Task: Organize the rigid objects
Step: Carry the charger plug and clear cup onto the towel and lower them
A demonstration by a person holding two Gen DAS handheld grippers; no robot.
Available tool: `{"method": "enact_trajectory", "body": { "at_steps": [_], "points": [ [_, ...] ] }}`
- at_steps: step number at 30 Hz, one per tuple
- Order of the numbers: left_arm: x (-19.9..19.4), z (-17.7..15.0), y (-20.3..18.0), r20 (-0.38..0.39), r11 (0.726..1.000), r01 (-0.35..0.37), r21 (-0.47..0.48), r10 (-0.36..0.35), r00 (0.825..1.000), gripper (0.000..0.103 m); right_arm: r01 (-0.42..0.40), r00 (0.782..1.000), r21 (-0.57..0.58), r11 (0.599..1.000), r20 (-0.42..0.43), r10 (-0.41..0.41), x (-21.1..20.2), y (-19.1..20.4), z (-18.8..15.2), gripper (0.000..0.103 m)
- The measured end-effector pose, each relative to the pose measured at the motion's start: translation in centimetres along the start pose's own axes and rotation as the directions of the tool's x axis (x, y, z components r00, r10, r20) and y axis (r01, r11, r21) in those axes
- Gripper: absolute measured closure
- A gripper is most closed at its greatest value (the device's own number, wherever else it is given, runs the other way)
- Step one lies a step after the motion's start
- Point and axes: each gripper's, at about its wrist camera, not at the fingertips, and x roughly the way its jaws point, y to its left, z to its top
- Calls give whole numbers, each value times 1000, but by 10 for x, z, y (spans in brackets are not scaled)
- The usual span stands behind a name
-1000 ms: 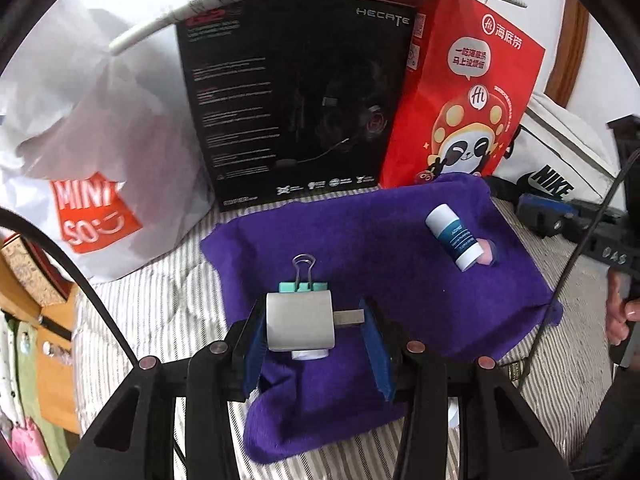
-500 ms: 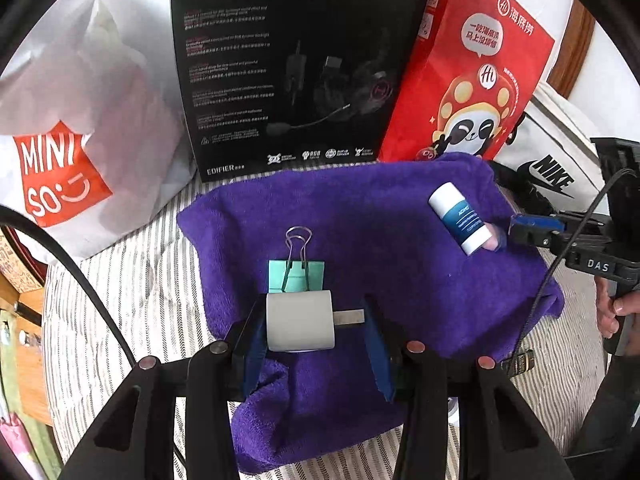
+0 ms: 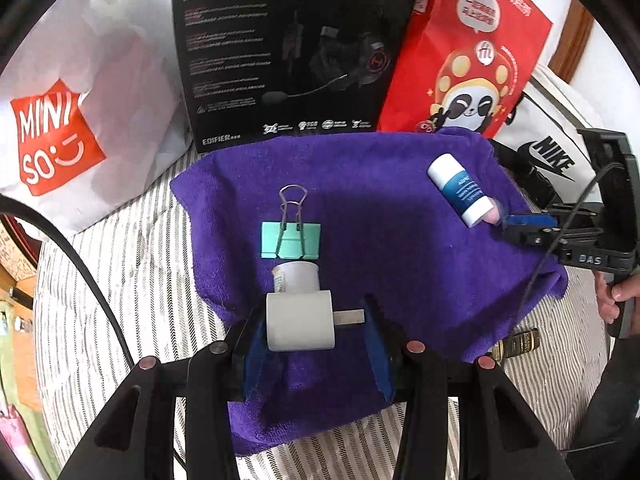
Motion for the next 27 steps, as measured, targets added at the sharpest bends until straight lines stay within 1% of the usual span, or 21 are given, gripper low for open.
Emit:
{"method": "enact_trajectory", "body": {
  "at_steps": [3, 6, 15, 23, 27],
  "points": [
    [0, -1, -4, -6, 1000, -17, 16, 17, 1000, 61, 13, 1000, 1, 1000, -15, -13, 5, -1, -1, 76],
    [-1, -2, -6, -7, 1000, -4, 11, 4, 1000, 61, 34, 999, -7, 999, -20, -35, 8, -1, -2, 76],
    [4, -14, -9, -30, 1000, -12, 13, 12, 999, 61, 78, 996, -26, 997, -39, -79, 17, -2, -5, 76],
    [9, -18, -7, -51, 999, -31, 10, 31, 998, 61, 70, 996, -49, 996, -53, -73, 21, 0, -8, 76],
    [11, -18, -5, -63, 1000, -29, -1, 29, 998, 61, 65, 996, -54, 996, -54, -68, 21, 0, -8, 75]
  ]
}}
